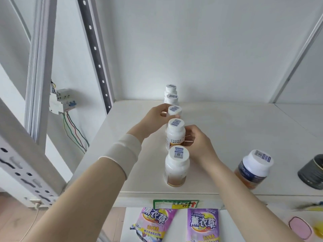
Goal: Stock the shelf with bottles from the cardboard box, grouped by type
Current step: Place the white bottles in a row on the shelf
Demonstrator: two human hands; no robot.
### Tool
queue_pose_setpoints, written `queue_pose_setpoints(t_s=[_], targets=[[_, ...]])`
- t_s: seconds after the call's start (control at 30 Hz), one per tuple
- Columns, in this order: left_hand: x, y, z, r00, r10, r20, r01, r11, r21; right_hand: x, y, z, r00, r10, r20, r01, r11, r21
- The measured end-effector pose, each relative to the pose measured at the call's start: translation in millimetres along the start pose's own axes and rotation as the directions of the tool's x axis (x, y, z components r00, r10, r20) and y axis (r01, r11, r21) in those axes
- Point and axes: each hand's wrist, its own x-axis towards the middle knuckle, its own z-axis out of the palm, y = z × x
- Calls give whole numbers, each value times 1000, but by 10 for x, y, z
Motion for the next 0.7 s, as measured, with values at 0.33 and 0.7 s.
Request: queue_pose_setpoints(t_s=[0.33,0.7], targets=[[45,-10,-46,1000,-5,20,4,998,62,18,-55,70,1000,-9,0,9,1000,-28],[53,-21,-43,999,-4,42,1,998,67,-53,-42,72,1000,8,-1,-8,996,-93]])
